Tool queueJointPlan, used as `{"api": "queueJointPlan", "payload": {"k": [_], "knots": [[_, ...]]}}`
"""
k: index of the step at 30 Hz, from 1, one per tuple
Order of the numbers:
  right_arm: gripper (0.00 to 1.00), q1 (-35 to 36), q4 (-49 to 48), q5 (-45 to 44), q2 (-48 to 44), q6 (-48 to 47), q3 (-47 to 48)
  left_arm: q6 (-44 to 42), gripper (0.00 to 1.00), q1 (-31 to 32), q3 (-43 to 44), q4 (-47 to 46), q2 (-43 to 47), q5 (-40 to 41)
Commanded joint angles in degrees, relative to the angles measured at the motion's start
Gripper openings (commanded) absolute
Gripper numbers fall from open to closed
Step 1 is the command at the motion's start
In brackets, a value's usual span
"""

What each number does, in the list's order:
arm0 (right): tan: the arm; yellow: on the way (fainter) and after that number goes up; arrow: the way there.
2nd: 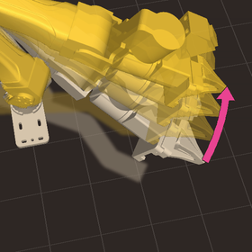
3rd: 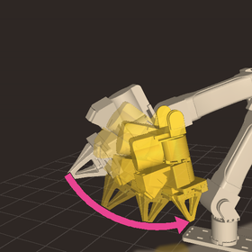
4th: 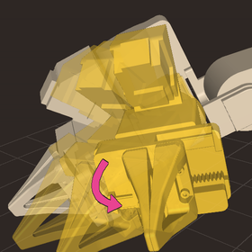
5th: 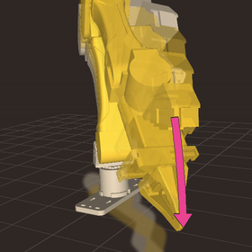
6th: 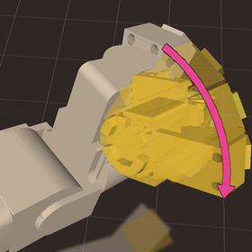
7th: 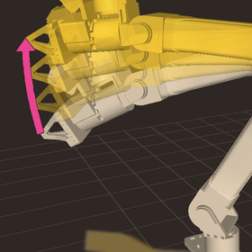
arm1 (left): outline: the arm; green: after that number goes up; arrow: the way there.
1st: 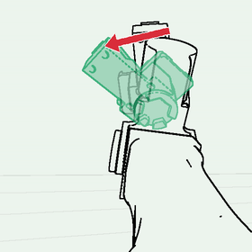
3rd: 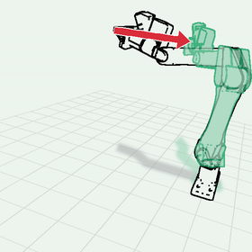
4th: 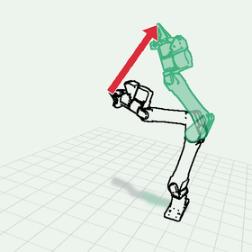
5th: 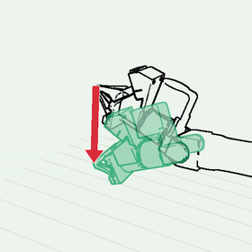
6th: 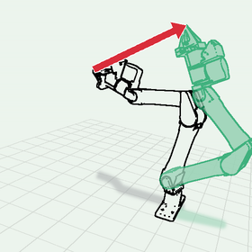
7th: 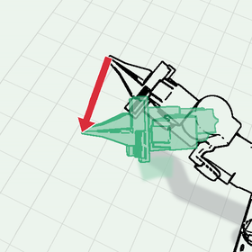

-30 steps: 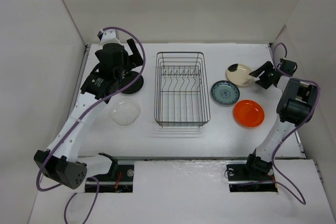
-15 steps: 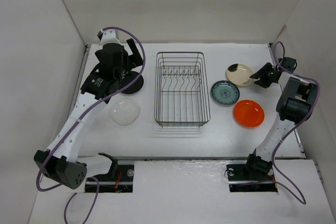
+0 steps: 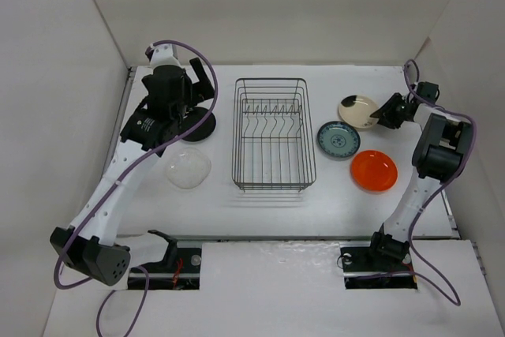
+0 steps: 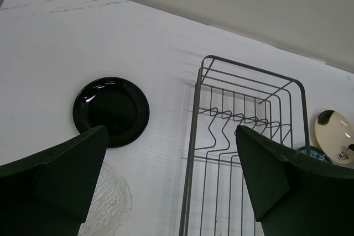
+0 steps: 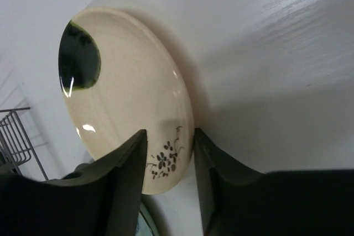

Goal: Load the plates into the dish rack

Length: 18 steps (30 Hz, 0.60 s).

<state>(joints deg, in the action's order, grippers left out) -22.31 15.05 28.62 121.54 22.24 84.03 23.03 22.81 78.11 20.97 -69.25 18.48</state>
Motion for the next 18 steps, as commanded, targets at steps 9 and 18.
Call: {"api": "queueJointPlan", "payload": {"k": [9,18], "knots": [[0.00,0.24,4.38,1.09,2.39,-0.97,4.92,-0.44,1.00,0.31,0.29,-1.55,3.78,1.91],[0.00,0.24,-3.25,1.01,-0.93,4.37,0.80,-0.44,1.00,0.31,0.29,-1.55,3.78,1.91]]}}
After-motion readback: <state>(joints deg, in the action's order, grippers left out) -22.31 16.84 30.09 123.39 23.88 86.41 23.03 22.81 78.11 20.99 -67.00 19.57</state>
